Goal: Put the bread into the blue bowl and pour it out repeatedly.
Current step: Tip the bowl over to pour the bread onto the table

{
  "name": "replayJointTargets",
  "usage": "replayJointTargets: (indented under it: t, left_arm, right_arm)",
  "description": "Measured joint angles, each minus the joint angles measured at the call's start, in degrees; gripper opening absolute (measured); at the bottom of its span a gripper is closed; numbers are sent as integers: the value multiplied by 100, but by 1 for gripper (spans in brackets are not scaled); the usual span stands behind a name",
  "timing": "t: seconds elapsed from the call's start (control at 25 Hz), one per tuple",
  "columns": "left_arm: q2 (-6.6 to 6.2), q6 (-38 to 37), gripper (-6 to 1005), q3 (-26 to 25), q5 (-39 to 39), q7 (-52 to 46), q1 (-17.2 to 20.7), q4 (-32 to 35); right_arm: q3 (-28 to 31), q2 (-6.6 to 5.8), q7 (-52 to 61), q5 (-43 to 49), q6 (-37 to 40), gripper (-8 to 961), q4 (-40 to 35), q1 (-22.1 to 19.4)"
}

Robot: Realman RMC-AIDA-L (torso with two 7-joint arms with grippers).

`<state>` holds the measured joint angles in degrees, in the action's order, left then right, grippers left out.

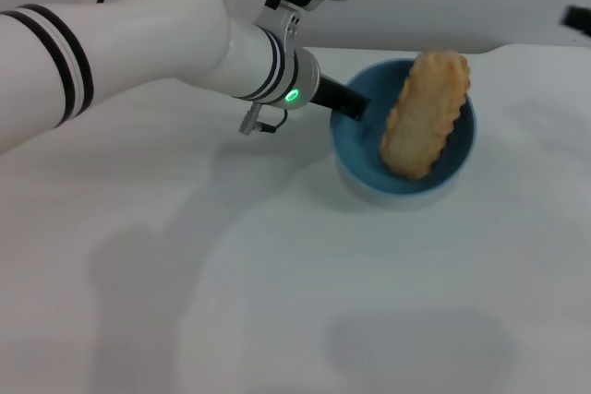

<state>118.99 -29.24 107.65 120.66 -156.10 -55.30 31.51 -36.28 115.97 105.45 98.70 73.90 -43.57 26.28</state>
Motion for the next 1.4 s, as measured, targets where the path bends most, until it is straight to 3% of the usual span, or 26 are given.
replayJointTargets:
  t: [0.16, 0.28, 0.36, 0.52, 0.72, 0.84, 1.12, 1.4]
  left_arm:
    - [1, 201, -1, 2, 7, -6, 19, 30]
    - [1, 388, -1, 34, 36, -7, -39, 43]
    - [1, 688, -1, 201, 37, -8, -79, 80]
    - [6, 1024, -1, 601, 11, -81, -266, 136]
    - [9, 1289, 0, 1009, 7, -279, -487, 168]
    - [10, 1463, 0, 1064, 4, -281, -532, 217]
    - [10, 1866, -1, 1293, 0, -269, -497, 252]
    - [9, 2295, -1, 1535, 1, -272, -399, 271]
  right_arm:
    - [537, 3, -168, 52, 10, 399, -18, -295]
    - [1011, 70, -607, 58, -17, 399, 21, -643]
    - [1444, 128, -1472, 38, -35, 399, 371, -926]
    - [1720, 188, -2211, 14, -41, 398, 828, -1124]
    - [2009, 221, -2731, -36, -18, 398, 1194, -1184]
    - [2188, 225, -3657, -589, 32, 398, 1795, -1188]
    - [2264, 257, -4996, -1118, 20, 397, 2290, -1193]
    - [2890, 275, -5974, -1295, 51, 396, 2955, -1156]
